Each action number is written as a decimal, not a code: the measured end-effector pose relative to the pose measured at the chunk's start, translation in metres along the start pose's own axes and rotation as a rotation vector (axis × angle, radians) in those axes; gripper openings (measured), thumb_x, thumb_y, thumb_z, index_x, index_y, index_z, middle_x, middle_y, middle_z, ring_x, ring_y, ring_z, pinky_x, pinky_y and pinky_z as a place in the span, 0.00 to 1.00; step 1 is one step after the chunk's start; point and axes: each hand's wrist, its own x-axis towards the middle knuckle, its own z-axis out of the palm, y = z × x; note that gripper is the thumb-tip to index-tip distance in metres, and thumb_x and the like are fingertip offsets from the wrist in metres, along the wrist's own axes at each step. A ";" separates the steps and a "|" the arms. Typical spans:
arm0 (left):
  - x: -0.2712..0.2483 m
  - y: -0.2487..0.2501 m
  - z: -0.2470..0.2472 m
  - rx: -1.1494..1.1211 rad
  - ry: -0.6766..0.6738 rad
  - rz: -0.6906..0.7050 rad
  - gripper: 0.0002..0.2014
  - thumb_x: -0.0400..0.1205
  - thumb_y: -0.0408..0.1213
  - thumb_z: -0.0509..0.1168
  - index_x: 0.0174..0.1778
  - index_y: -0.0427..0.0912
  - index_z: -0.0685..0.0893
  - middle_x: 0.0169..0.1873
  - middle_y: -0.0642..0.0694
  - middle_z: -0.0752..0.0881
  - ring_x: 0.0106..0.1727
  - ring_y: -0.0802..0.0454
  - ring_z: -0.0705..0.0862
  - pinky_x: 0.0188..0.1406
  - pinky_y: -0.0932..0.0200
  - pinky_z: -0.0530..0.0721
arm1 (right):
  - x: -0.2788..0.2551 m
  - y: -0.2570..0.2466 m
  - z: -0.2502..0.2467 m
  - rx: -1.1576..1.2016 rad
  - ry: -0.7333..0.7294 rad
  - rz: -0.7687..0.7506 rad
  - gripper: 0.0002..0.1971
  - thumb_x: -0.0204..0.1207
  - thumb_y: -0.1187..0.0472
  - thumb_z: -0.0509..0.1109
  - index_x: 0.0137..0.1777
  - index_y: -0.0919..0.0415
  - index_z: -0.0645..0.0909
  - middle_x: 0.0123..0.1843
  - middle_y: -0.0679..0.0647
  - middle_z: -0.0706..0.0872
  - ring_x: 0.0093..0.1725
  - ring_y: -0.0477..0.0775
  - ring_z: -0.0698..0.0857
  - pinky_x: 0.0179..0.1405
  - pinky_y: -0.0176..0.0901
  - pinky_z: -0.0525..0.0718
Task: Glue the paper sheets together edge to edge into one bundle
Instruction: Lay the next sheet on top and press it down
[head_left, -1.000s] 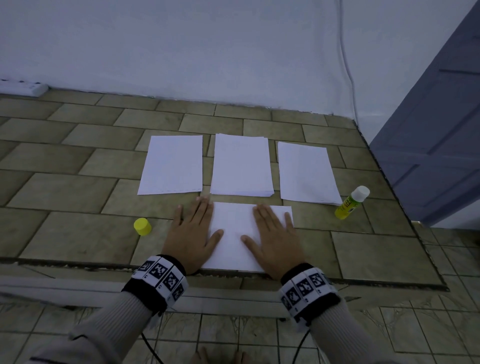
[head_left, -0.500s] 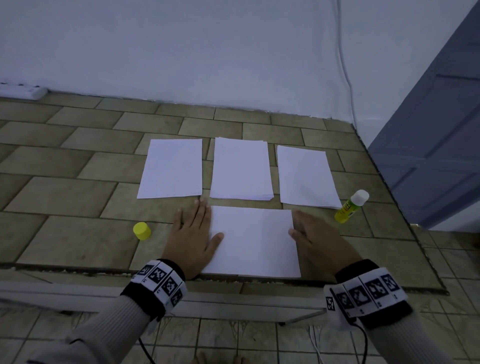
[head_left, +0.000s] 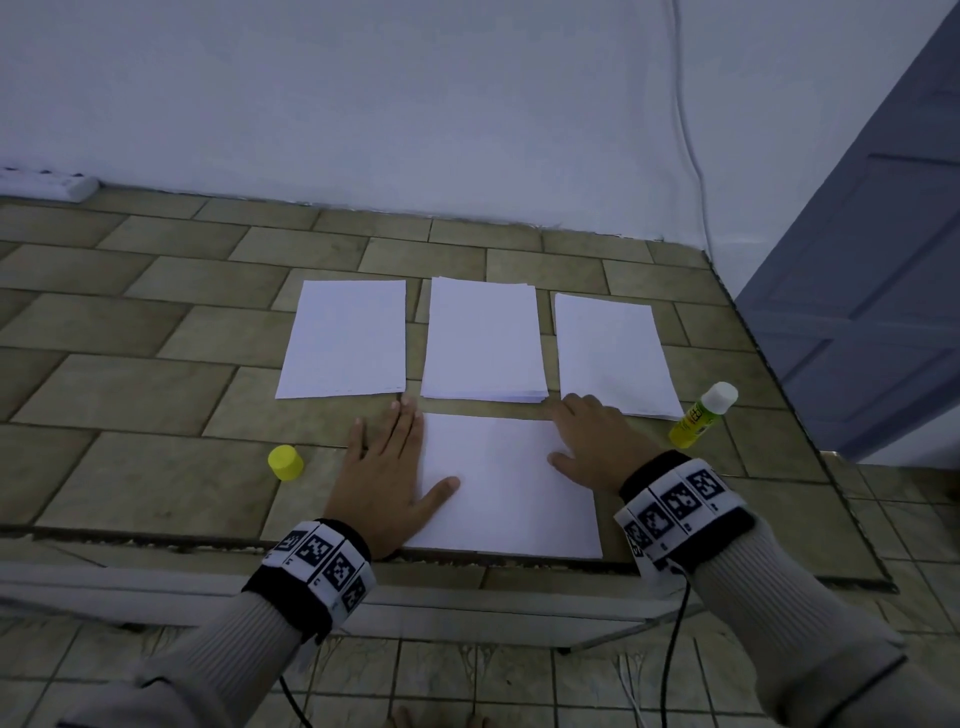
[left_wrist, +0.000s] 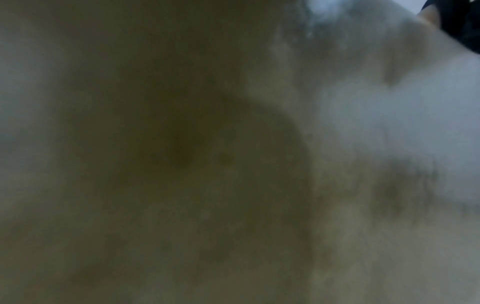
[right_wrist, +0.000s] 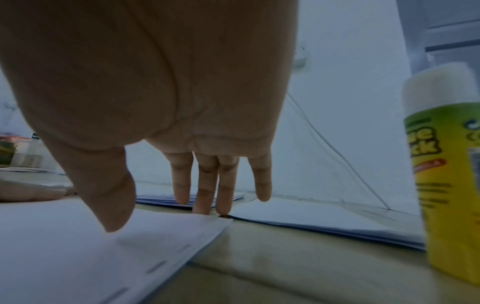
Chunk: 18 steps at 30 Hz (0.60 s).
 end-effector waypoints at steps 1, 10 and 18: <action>0.000 0.000 0.000 0.000 0.000 0.001 0.57 0.69 0.75 0.15 0.85 0.36 0.43 0.85 0.42 0.40 0.85 0.49 0.37 0.83 0.39 0.38 | 0.003 0.000 -0.001 -0.013 -0.004 0.007 0.21 0.81 0.52 0.61 0.70 0.61 0.67 0.66 0.57 0.73 0.64 0.58 0.72 0.62 0.52 0.74; 0.000 0.000 0.000 0.007 -0.015 -0.001 0.57 0.69 0.76 0.16 0.85 0.38 0.42 0.85 0.42 0.39 0.85 0.49 0.36 0.83 0.38 0.39 | 0.016 0.006 -0.019 0.250 -0.068 0.032 0.14 0.78 0.72 0.58 0.61 0.61 0.72 0.59 0.61 0.79 0.56 0.59 0.80 0.56 0.51 0.81; -0.002 0.001 -0.004 -0.138 0.042 -0.018 0.57 0.70 0.79 0.23 0.84 0.36 0.34 0.85 0.42 0.37 0.85 0.49 0.36 0.84 0.42 0.39 | -0.007 0.023 -0.074 0.348 0.067 -0.104 0.12 0.77 0.68 0.69 0.40 0.48 0.81 0.43 0.39 0.81 0.38 0.35 0.78 0.34 0.22 0.70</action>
